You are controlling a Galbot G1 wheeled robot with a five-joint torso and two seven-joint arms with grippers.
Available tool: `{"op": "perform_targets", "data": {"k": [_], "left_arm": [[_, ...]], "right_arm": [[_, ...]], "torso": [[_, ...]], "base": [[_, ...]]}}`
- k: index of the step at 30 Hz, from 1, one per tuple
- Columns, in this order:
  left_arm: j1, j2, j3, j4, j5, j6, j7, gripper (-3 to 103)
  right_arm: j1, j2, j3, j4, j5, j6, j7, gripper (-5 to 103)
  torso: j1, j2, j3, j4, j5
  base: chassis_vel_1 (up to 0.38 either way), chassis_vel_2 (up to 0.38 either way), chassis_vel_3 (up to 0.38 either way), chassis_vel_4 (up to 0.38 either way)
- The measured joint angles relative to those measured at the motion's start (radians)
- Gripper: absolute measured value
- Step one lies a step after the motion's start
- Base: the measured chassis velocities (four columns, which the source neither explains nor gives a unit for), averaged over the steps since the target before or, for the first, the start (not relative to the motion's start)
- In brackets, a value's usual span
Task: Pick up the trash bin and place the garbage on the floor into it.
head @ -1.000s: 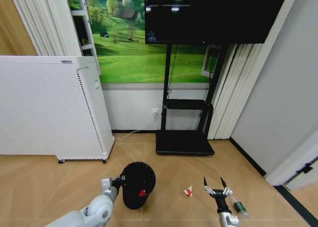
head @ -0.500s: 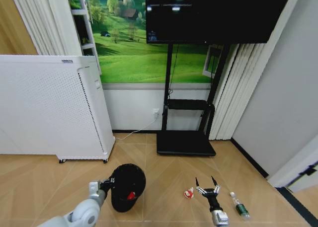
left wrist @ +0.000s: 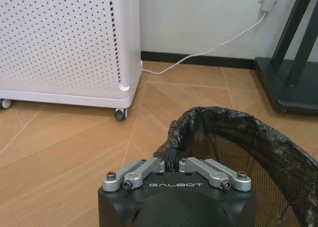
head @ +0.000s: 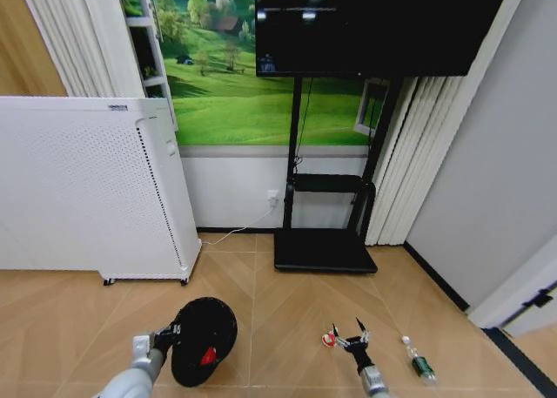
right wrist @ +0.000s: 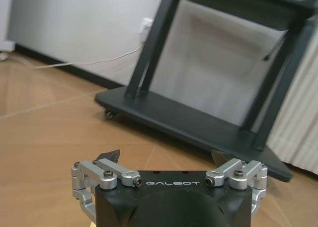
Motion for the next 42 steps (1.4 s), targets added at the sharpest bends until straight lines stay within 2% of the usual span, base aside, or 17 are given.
{"op": "perform_targets", "data": {"k": [4, 10, 14, 16, 17, 18, 21, 25, 27, 28, 30, 37, 42], "left_arm": [[0.069, -0.013, -0.049, -0.002, 0.019, 0.002, 0.012, 7], [0.098, -0.036, -0.070, -0.004, 0.032, 0.003, 0.011, 7], [0.104, -0.046, -0.073, -0.004, 0.035, 0.003, 0.007, 7], [0.106, -0.048, -0.076, -0.004, 0.035, 0.003, 0.004, 7], [0.106, -0.048, -0.076, -0.004, 0.035, 0.003, 0.004, 7], [0.106, -0.048, -0.076, -0.004, 0.035, 0.003, 0.002, 7], [0.101, -0.050, -0.076, -0.004, 0.035, 0.003, -0.002, 7], [0.098, -0.054, -0.074, -0.003, 0.035, 0.003, -0.004, 7], [0.098, -0.062, -0.073, -0.002, 0.036, 0.003, -0.005, 7], [0.098, -0.062, -0.073, -0.002, 0.036, 0.003, -0.005, 7], [0.100, -0.069, -0.073, -0.001, 0.038, 0.003, -0.007, 7], [0.100, -0.074, -0.073, -0.001, 0.039, 0.003, -0.009, 7], [0.089, -0.082, -0.062, 0.004, 0.038, 0.003, -0.011, 7]], "right_arm": [[0.070, 0.030, -0.006, -0.146, -0.076, 0.042, -0.048, 100], [0.114, 0.051, -0.048, -0.205, -0.072, 0.048, -0.086, 100], [0.132, 0.068, -0.079, -0.222, -0.004, 0.048, -0.130, 100], [0.128, 0.068, -0.112, -0.215, 0.109, 0.019, -0.170, 100], [0.128, 0.068, -0.112, -0.215, 0.109, 0.019, -0.170, 100], [0.123, 0.067, -0.126, -0.211, 0.166, -0.003, -0.188, 100], [0.126, 0.068, -0.132, -0.241, 0.196, -0.008, -0.255, 100], [0.140, 0.070, -0.133, -0.271, 0.186, -0.001, -0.290, 100], [0.178, 0.081, -0.117, -0.327, 0.102, 0.030, -0.300, 100], [0.178, 0.081, -0.117, -0.327, 0.102, 0.030, -0.300, 100], [0.201, 0.088, -0.101, -0.346, 0.041, 0.044, -0.297, 100], [0.209, 0.091, -0.102, -0.350, 0.018, 0.047, -0.287, 100], [0.261, 0.109, -0.100, -0.415, 0.001, 0.047, -0.289, 100]], "torso": [[0.000, 0.000, 0.000, 0.0005, 0.0003], [0.000, 0.000, 0.000, 0.0003, 0.0000], [0.000, 0.000, 0.000, 0.0006, -0.0001], [0.000, 0.000, 0.000, 0.0005, 0.0000], [0.000, 0.000, 0.000, 0.0005, 0.0000], [0.000, 0.000, 0.000, 0.0004, 0.0000], [0.000, 0.000, 0.000, 0.0003, 0.0001], [0.000, 0.000, 0.000, 0.0002, 0.0000], [0.000, 0.000, 0.000, 0.0003, 0.0001], [0.000, 0.000, 0.000, 0.0003, 0.0001], [0.000, 0.000, 0.000, 0.0009, -0.0002], [0.000, 0.000, 0.000, 0.0006, 0.0002], [0.000, 0.000, 0.000, 0.0004, 0.0003]], "base": [[0.000, 0.000, 0.000, 0.000], [0.000, 0.000, 0.000, 0.000], [0.000, 0.000, 0.000, 0.000], [0.000, 0.000, 0.000, 0.000], [0.000, 0.000, 0.000, 0.000], [0.000, 0.000, 0.000, 0.000], [0.000, 0.000, 0.000, 0.000], [0.000, 0.000, 0.000, 0.000], [0.000, 0.000, 0.000, 0.000], [0.000, 0.000, 0.000, 0.000], [0.000, 0.000, 0.000, 0.000], [0.000, 0.000, 0.000, 0.000], [0.000, 0.000, 0.000, 0.000]]}}
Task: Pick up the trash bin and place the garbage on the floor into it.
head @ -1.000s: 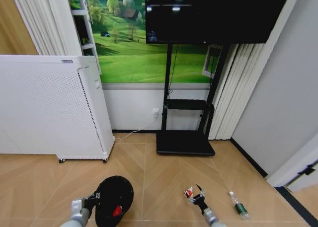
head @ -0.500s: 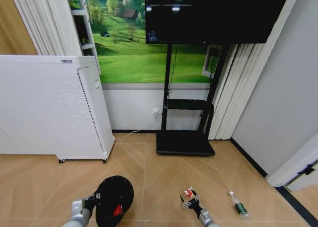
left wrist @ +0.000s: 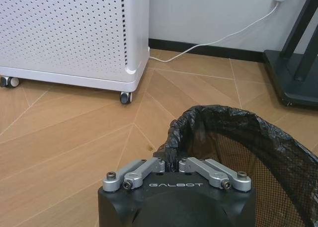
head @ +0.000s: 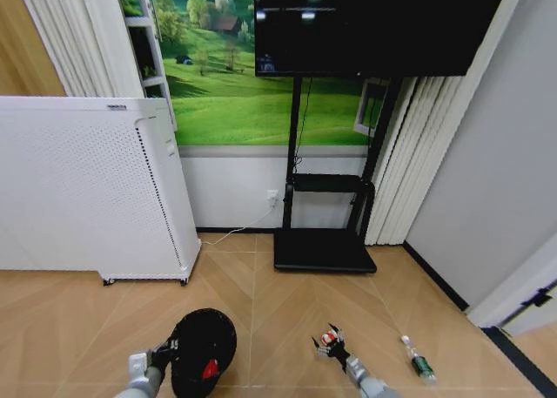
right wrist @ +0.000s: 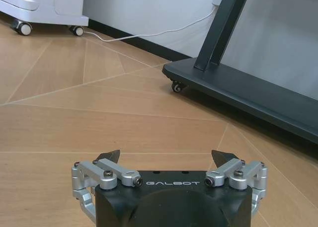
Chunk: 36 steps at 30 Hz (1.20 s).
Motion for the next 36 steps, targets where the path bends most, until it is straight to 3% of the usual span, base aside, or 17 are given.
{"op": "perform_targets", "data": {"k": [20, 36], "left_arm": [[-0.073, 0.024, 0.059, 0.020, -0.037, -0.009, 0.003, 7], [-0.097, 0.023, 0.075, 0.031, -0.044, -0.017, 0.008, 7]], "right_arm": [[0.060, 0.024, 0.088, -0.144, -0.084, -0.043, -0.026, 100], [0.080, 0.033, 0.105, -0.197, -0.062, -0.099, -0.049, 101]], "torso": [[0.000, 0.000, 0.000, 0.0001, -0.0002], [0.000, 0.000, 0.000, 0.0001, -0.0003]], "base": [[0.000, 0.000, 0.000, 0.000], [0.000, 0.000, 0.000, 0.000]]}}
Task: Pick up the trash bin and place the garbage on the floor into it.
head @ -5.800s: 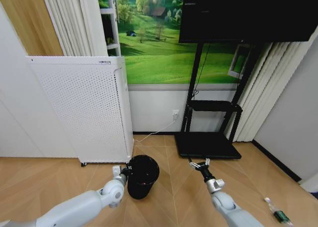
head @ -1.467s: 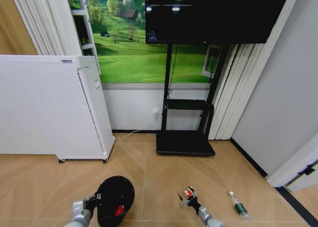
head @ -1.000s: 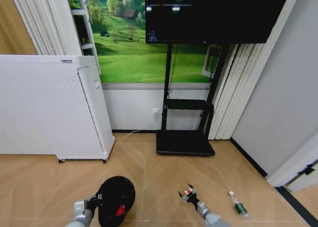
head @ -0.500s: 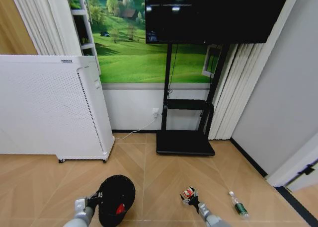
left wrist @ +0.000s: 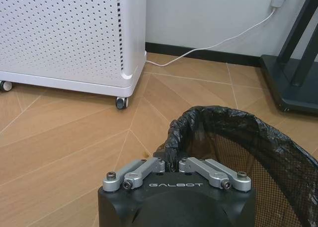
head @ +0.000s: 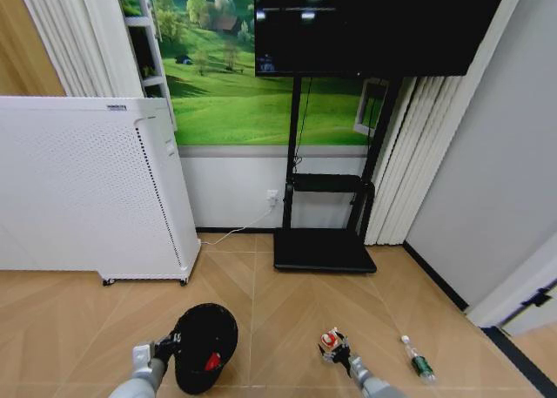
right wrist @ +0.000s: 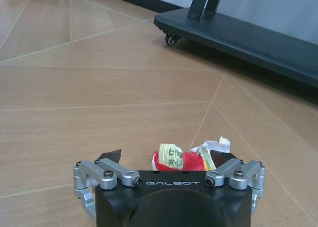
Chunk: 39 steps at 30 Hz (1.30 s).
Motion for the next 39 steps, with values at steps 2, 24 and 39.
{"op": "perform_targets", "data": {"k": [2, 24, 39], "left_arm": [[-0.001, -0.001, 0.000, 0.000, 0.000, -0.001, 0.000, 7], [-0.002, -0.009, 0.000, 0.000, -0.001, -0.008, 0.006, 7], [-0.033, -0.012, 0.022, 0.002, -0.003, -0.008, 0.008, 7]], "right_arm": [[0.002, 0.002, 0.001, -0.004, 0.002, -0.008, -0.001, 100], [0.021, 0.019, 0.010, -0.032, 0.027, -0.076, 0.005, 59], [0.011, 0.010, 0.014, -0.025, 0.030, -0.064, -0.002, 15]], "torso": [[0.000, 0.000, 0.000, 0.0000, 0.0000], [0.000, 0.000, 0.000, 0.0000, -0.0003], [0.000, 0.000, 0.000, 0.0002, 0.0002]], "base": [[0.000, 0.000, 0.000, 0.000], [0.000, 0.000, 0.000, 0.000], [0.000, 0.000, 0.000, 0.000]]}}
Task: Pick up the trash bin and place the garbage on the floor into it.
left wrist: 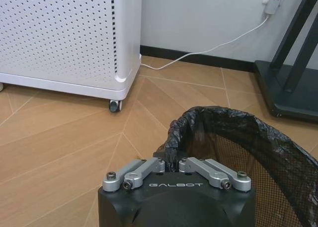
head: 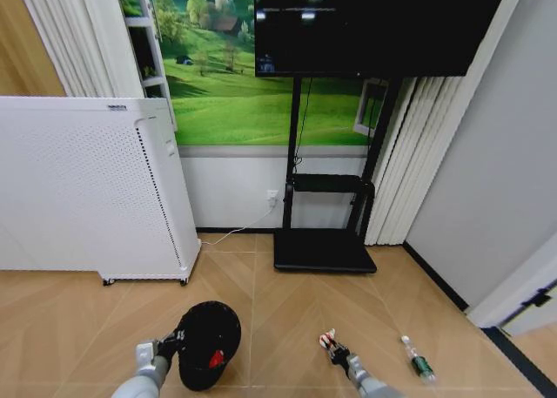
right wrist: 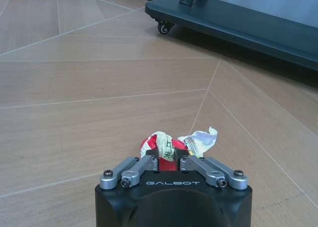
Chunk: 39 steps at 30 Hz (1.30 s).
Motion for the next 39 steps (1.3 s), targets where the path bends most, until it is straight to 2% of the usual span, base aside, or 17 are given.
{"op": "perform_targets", "data": {"k": [5, 9, 19, 22, 23, 24, 25, 26, 27, 30, 31, 32, 36, 39], "left_arm": [[-0.045, 0.012, 0.026, -0.003, -0.018, 0.000, -0.016, 7], [-0.134, 0.041, 0.091, -0.007, -0.058, -0.003, -0.041, 7], [-0.208, 0.071, 0.155, 0.012, -0.090, -0.001, -0.050, 7], [-0.262, 0.068, 0.187, 0.056, -0.105, 0.008, -0.041, 7], [-0.281, 0.061, 0.197, 0.074, -0.114, 0.017, -0.037, 7], [-0.281, 0.061, 0.197, 0.074, -0.114, 0.017, -0.037, 7], [-0.306, 0.059, 0.218, 0.089, -0.121, 0.022, -0.036, 7], [-0.355, 0.057, 0.262, 0.097, -0.140, 0.029, -0.039, 7], [-0.355, 0.057, 0.262, 0.097, -0.140, 0.029, -0.039, 7], [-0.486, 0.054, 0.369, 0.099, -0.188, 0.044, -0.059, 7], [-0.486, 0.054, 0.369, 0.099, -0.188, 0.044, -0.059, 7], [-0.556, 0.053, 0.424, 0.103, -0.207, 0.046, -0.067, 7], [-0.643, 0.045, 0.495, 0.120, -0.230, 0.049, -0.077, 7], [-0.750, 0.007, 0.588, 0.142, -0.262, 0.053, -0.099, 7]], "right_arm": [[-0.001, -0.012, -0.001, 0.004, 0.013, 0.016, -0.015, 14], [-0.001, -0.033, -0.005, 0.019, 0.030, 0.052, -0.042, 14], [-0.020, -0.057, -0.010, 0.071, 0.085, 0.109, -0.063, 14], [-0.023, -0.090, -0.011, 0.126, 0.150, 0.159, -0.094, 14], [-0.048, -0.122, -0.021, 0.189, 0.194, 0.165, -0.104, 14], [-0.048, -0.122, -0.021, 0.189, 0.194, 0.165, -0.104, 14], [-0.071, -0.153, -0.028, 0.237, 0.217, 0.166, -0.112, 14], [-0.091, -0.194, -0.036, 0.291, 0.246, 0.166, -0.120, 14], [-0.091, -0.194, -0.036, 0.291, 0.246, 0.166, -0.120, 14], [-0.131, -0.272, -0.058, 0.407, 0.316, 0.166, -0.128, 14], [-0.131, -0.272, -0.058, 0.407, 0.316, 0.166, -0.128, 14], [-0.146, -0.299, -0.061, 0.457, 0.342, 0.166, -0.138, 14], [-0.171, -0.333, -0.063, 0.528, 0.391, 0.167, -0.161, 14], [-0.227, -0.380, -0.060, 0.679, 0.429, 0.167, -0.187, 14]], "torso": [[0.000, 0.000, 0.000, -0.0001, 0.0000], [0.000, 0.000, 0.000, -0.0006, 0.0000], [0.000, 0.000, 0.000, -0.0001, 0.0003], [0.000, 0.000, 0.000, -0.0001, 0.0000], [0.000, 0.000, 0.000, 0.0006, 0.0003], [0.000, 0.000, 0.000, 0.0006, 0.0003], [0.000, 0.000, 0.000, 0.0002, -0.0003], [0.000, 0.000, 0.000, -0.0002, -0.0002], [0.000, 0.000, 0.000, -0.0002, -0.0002], [0.000, 0.000, 0.000, -0.0009, -0.0002], [0.000, 0.000, 0.000, -0.0009, -0.0002], [0.000, 0.000, 0.000, -0.0006, 0.0000], [0.000, 0.000, 0.000, -0.0003, 0.0001], [0.000, 0.000, 0.000, -0.0003, -0.0001]], "base": [[0.000, 0.000, 0.000, 0.000], [0.000, 0.000, 0.000, 0.000], [0.000, 0.000, 0.000, 0.000], [0.000, 0.000, 0.000, 0.000], [0.000, 0.000, 0.000, 0.000], [0.000, 0.000, 0.000, 0.000], [0.000, 0.000, 0.000, 0.000], [0.000, 0.000, 0.000, 0.000], [0.000, 0.000, 0.000, 0.000], [0.000, 0.000, 0.000, 0.000], [0.000, 0.000, 0.000, 0.000], [0.000, 0.000, 0.000, 0.000], [0.000, 0.000, 0.000, 0.000], [0.000, 0.000, 0.000, 0.000]]}}
